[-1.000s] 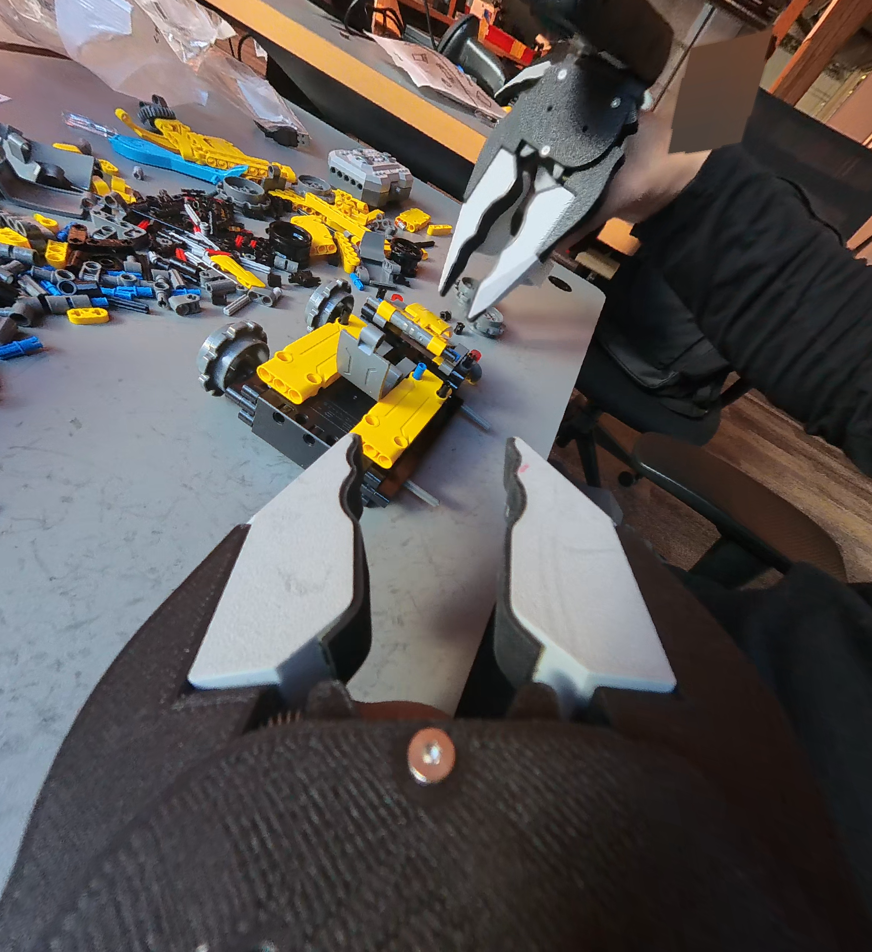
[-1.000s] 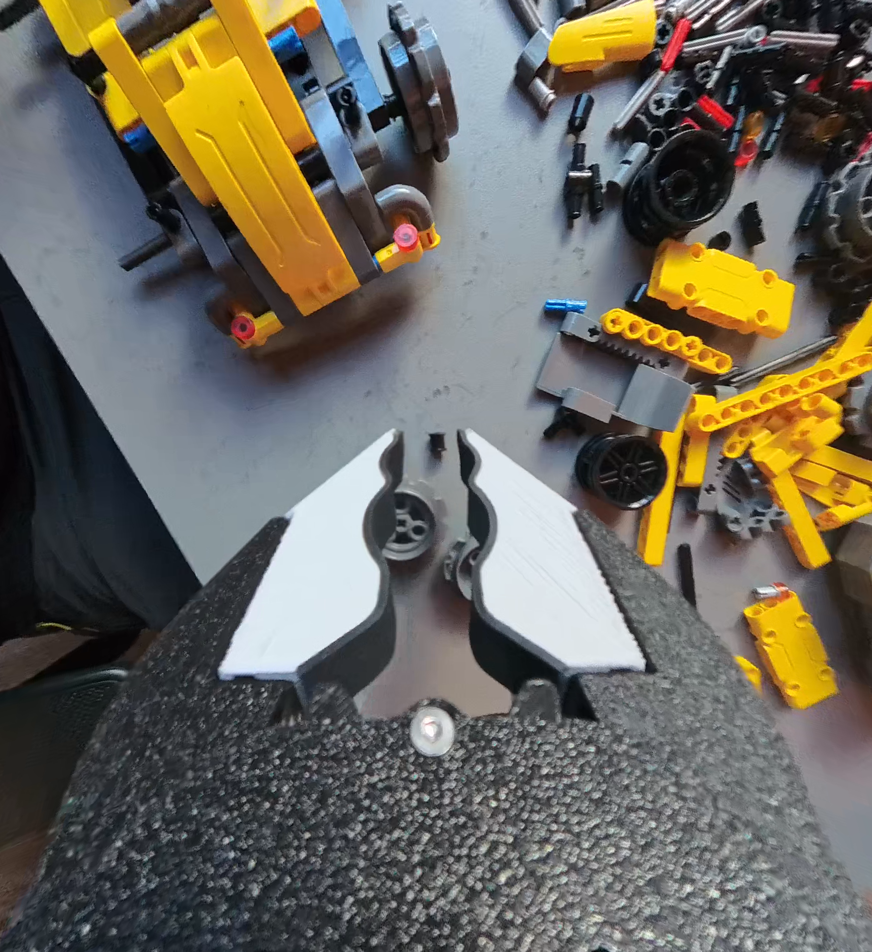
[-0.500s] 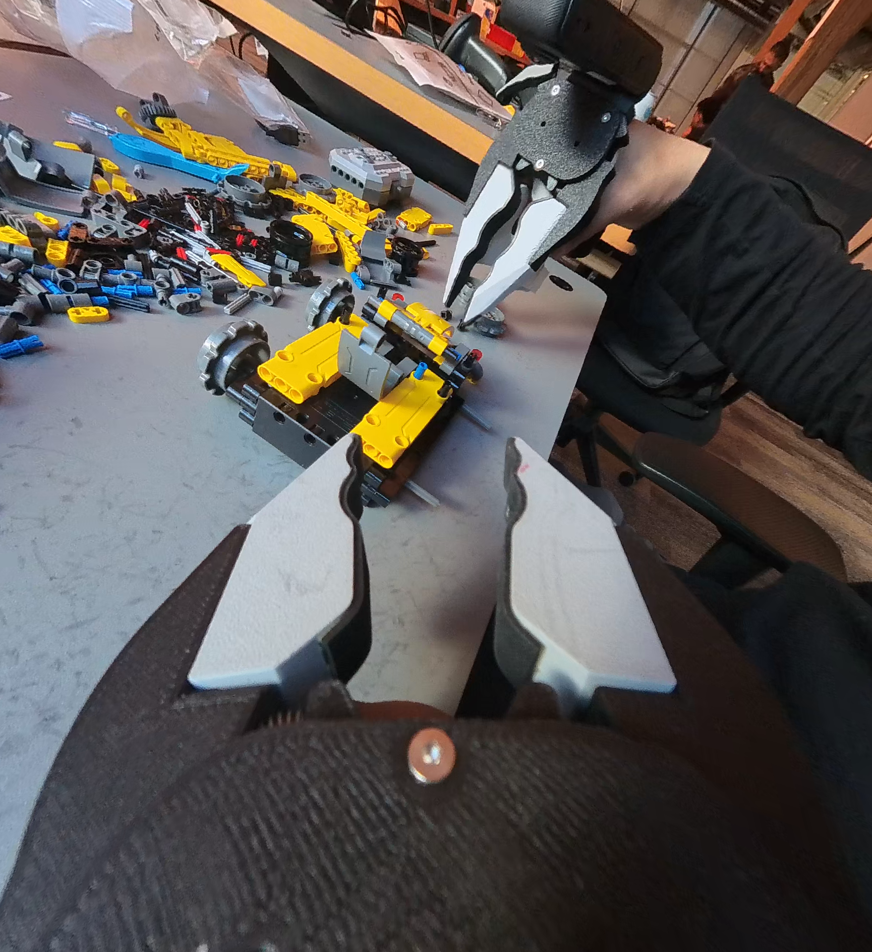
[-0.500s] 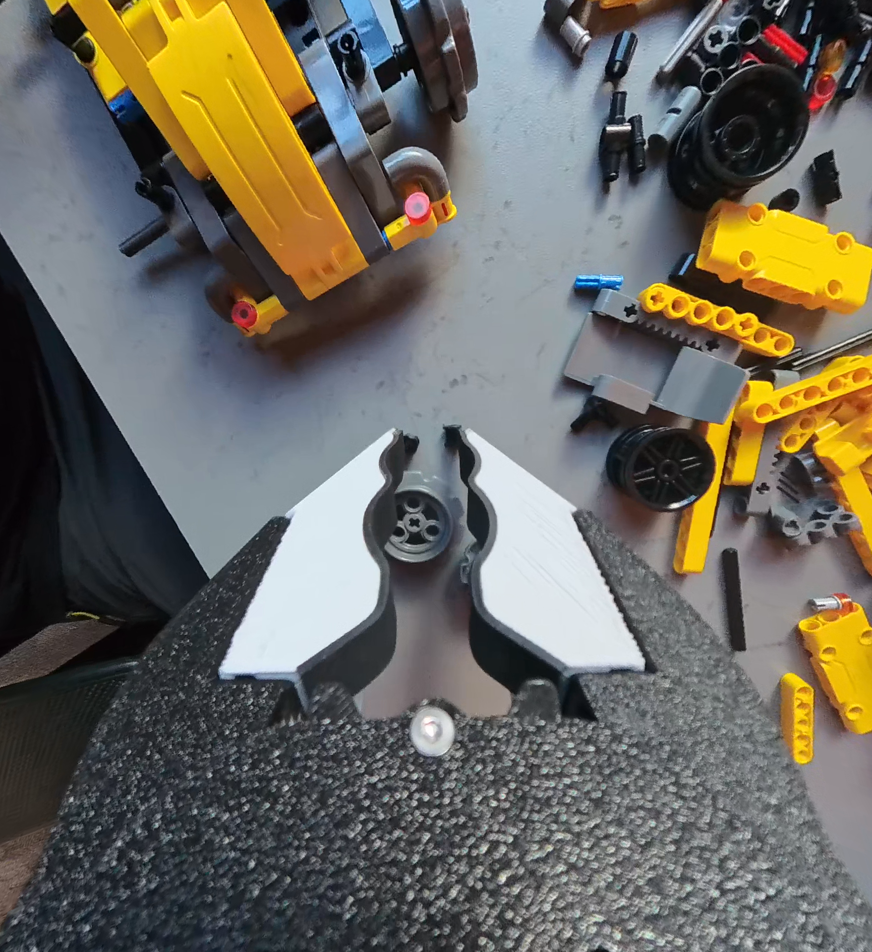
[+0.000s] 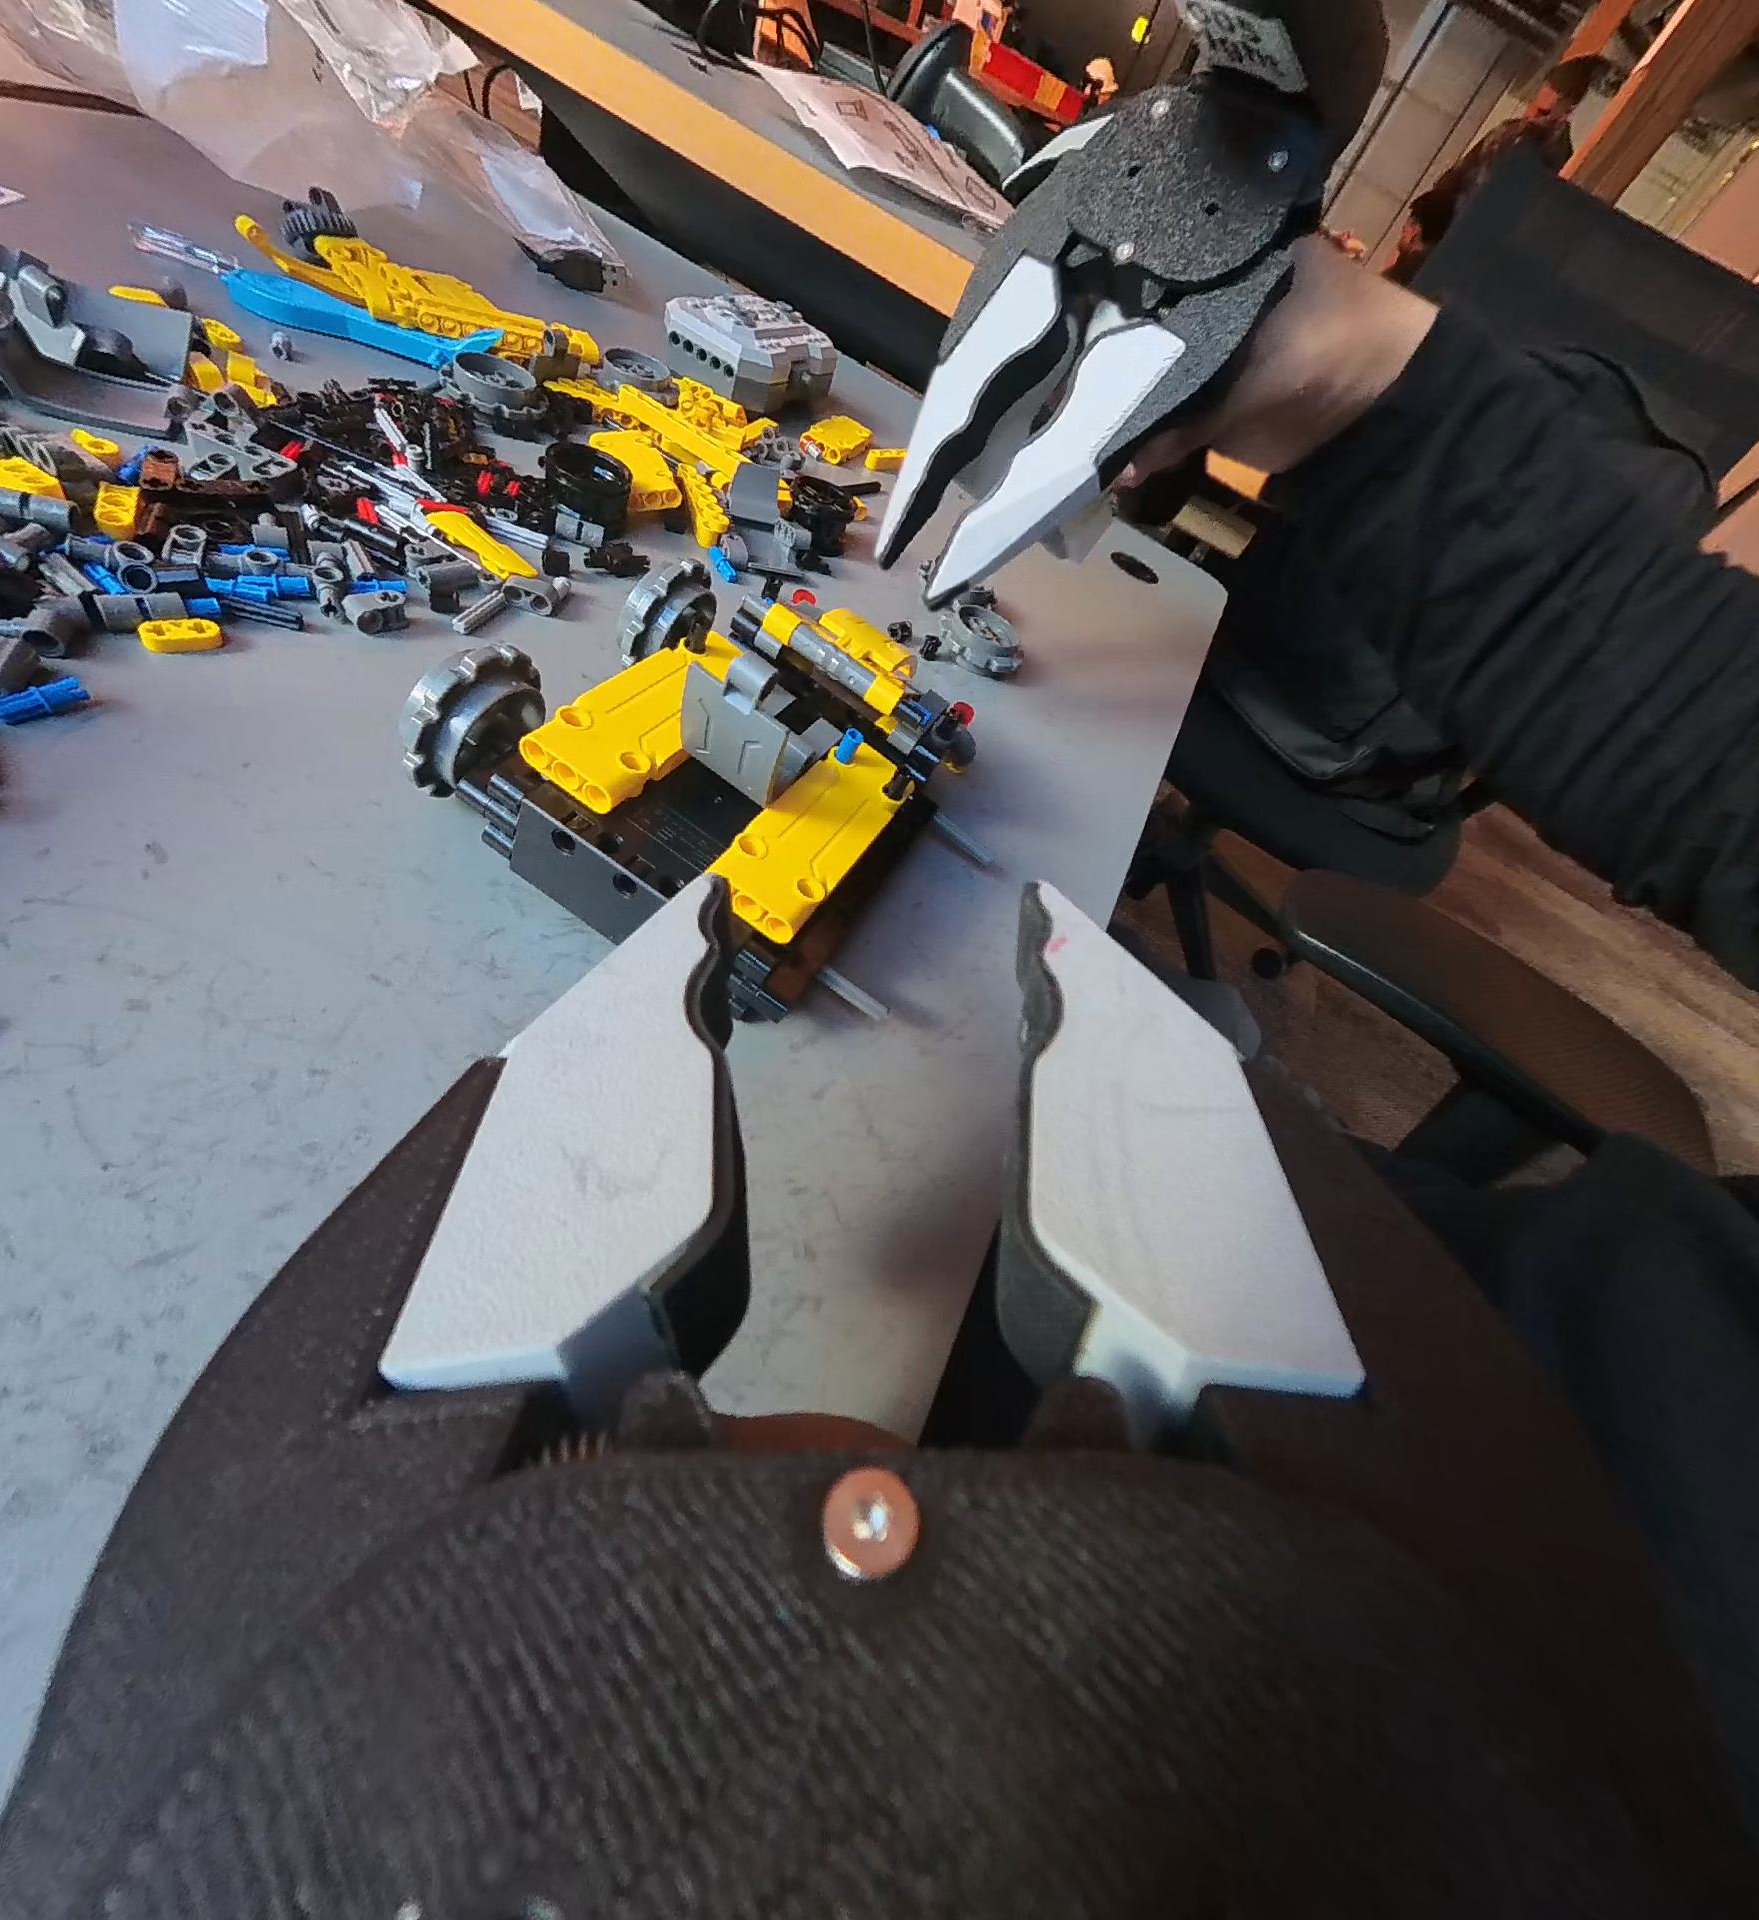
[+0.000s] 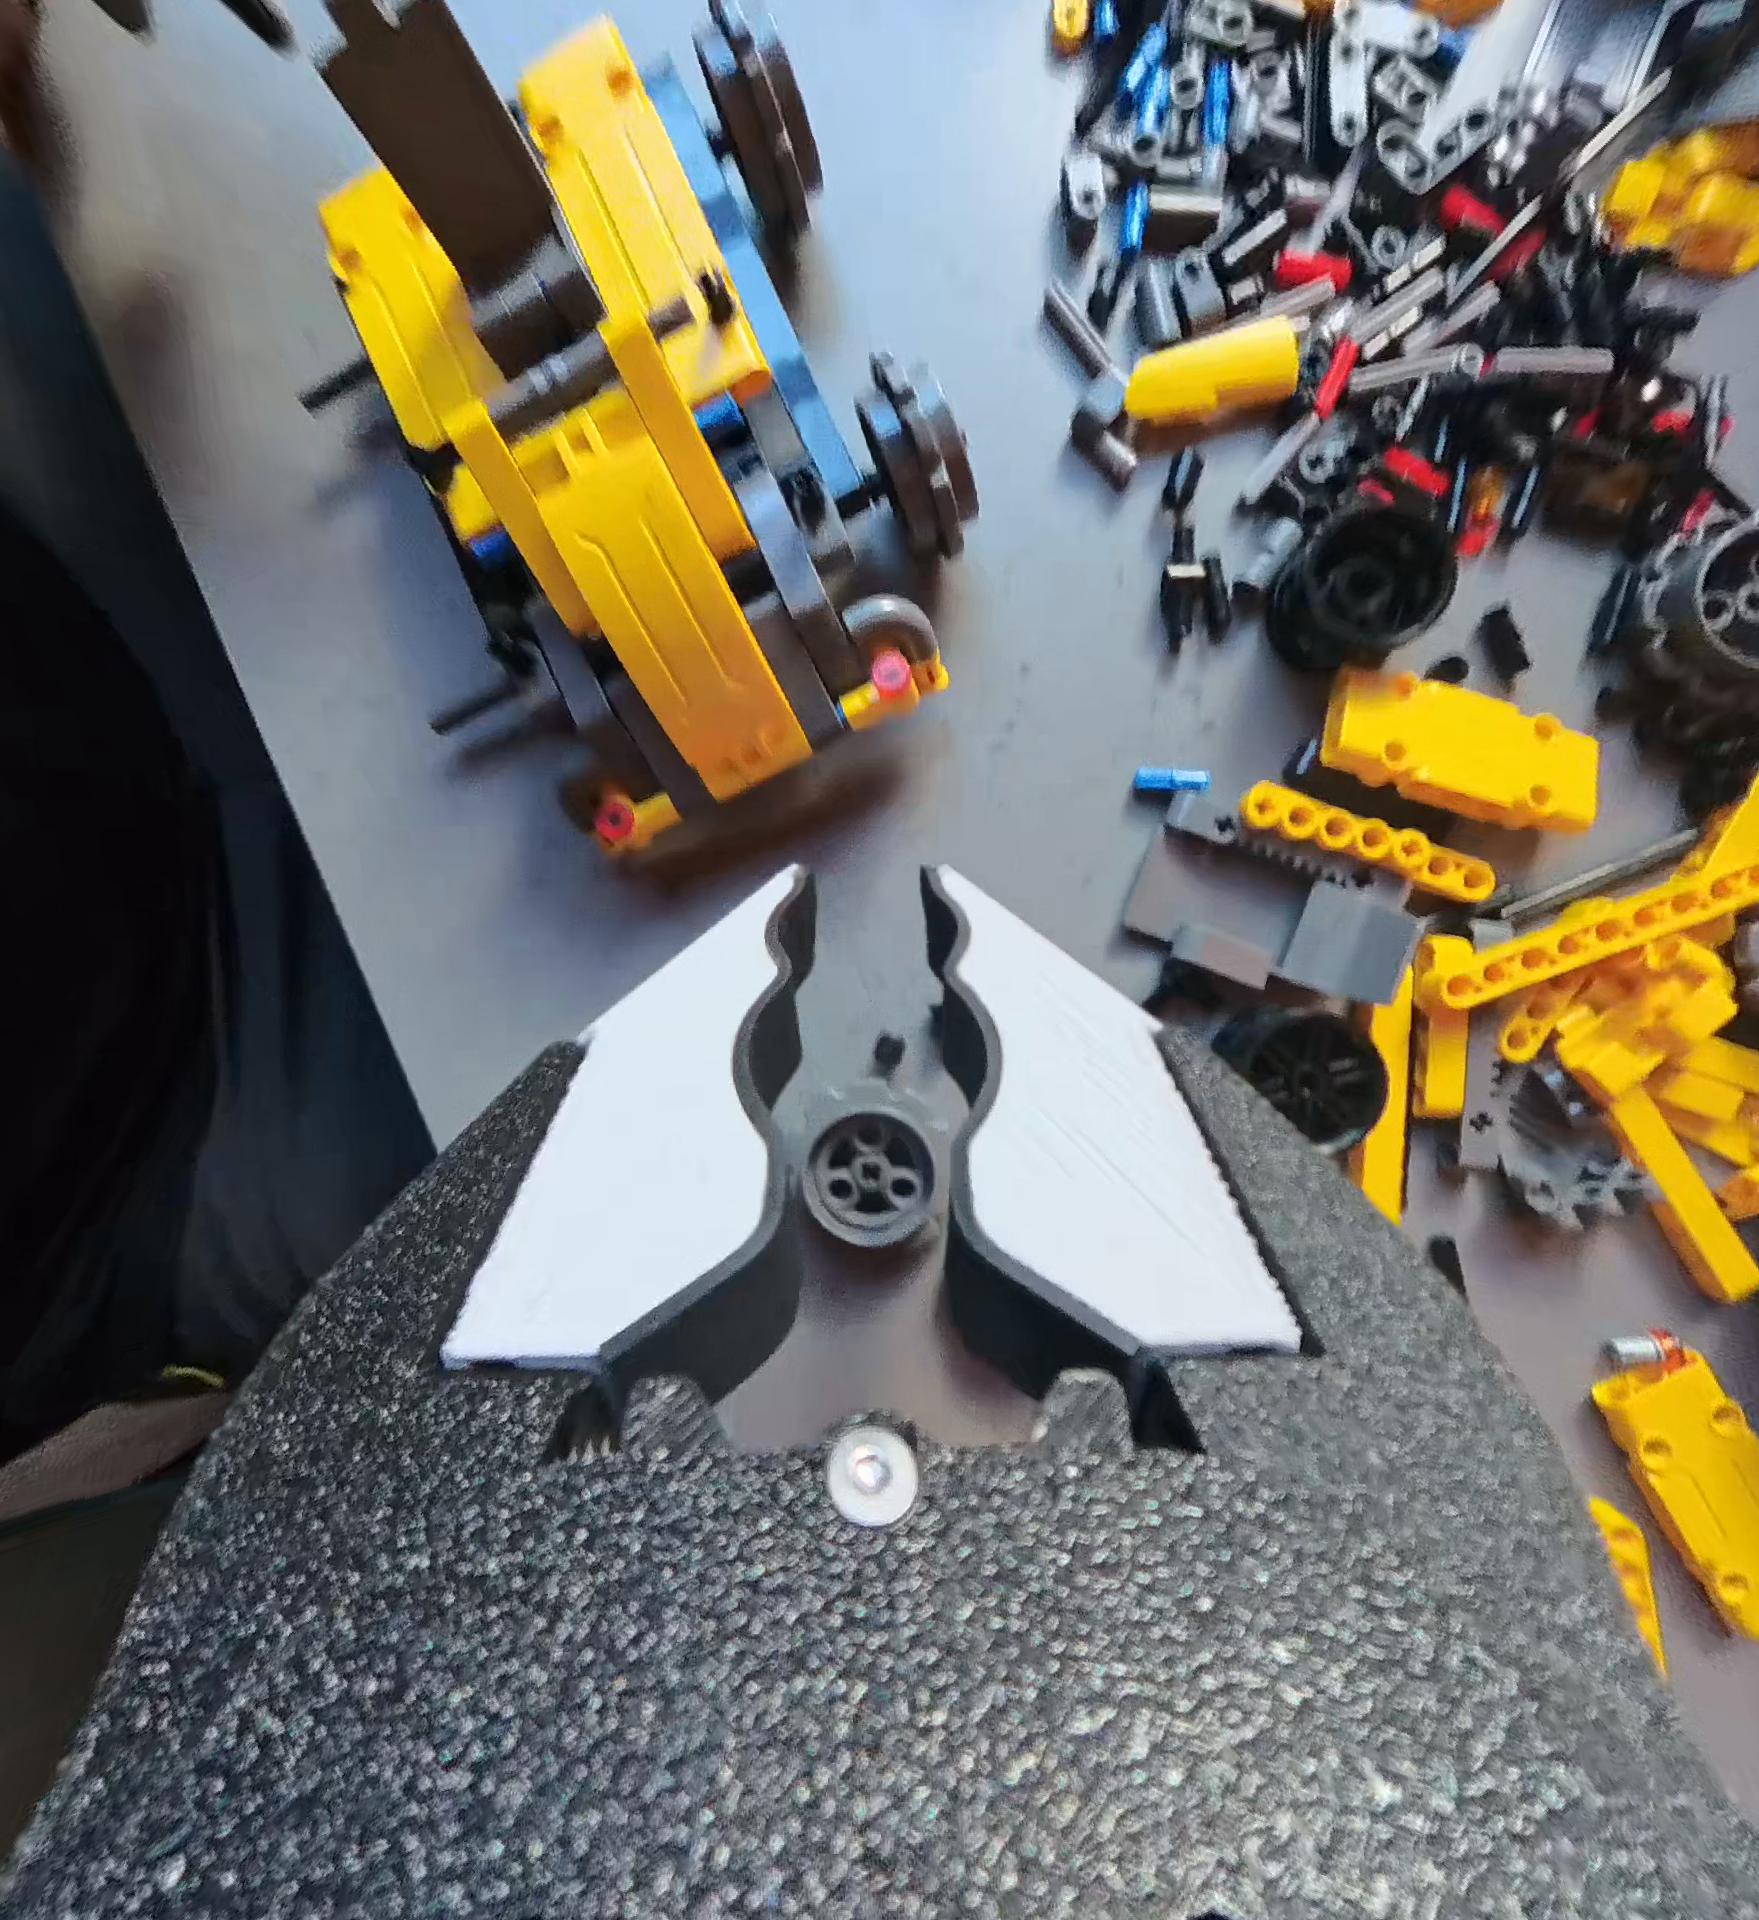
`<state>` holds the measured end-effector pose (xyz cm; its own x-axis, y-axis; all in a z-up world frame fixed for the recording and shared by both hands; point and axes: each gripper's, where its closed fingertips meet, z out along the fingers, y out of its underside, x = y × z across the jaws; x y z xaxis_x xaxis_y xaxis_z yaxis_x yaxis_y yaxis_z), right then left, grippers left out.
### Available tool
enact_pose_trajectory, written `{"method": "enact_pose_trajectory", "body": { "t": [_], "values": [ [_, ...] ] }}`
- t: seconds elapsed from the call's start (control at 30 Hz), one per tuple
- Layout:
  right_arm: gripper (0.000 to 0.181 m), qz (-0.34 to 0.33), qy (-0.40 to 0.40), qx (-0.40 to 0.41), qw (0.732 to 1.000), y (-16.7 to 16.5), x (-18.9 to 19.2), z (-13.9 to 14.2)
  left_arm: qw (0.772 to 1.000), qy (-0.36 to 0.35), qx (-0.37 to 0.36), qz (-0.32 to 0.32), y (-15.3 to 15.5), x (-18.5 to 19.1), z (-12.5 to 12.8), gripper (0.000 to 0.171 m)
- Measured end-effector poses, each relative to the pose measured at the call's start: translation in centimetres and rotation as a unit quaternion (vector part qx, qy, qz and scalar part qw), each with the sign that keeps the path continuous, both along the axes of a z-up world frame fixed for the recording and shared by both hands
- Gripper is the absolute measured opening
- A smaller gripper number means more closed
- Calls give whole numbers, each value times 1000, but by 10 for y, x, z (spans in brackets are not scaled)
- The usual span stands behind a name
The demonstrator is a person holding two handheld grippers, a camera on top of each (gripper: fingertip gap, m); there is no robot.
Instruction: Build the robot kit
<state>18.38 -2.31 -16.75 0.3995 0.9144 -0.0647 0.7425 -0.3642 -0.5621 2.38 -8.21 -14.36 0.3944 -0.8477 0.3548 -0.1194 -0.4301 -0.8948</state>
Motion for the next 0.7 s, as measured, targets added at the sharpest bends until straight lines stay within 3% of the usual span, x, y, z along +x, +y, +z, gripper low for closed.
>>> {"method": "enact_pose_trajectory", "body": {
  "t": [0.17,0.43,0.7],
  "values": [
    [20,16,-6,1,1000,-4,-14,-11,1000,-2,0,-1,0,0,0,51],
    [4,42,-48,-3,998,-9,-29,-34,1000,-2,2,-4,-1,0,1,52],
    [4,58,-30,-6,998,-8,-55,-34,1000,0,4,-5,-2,0,0,52]
  ]
}}
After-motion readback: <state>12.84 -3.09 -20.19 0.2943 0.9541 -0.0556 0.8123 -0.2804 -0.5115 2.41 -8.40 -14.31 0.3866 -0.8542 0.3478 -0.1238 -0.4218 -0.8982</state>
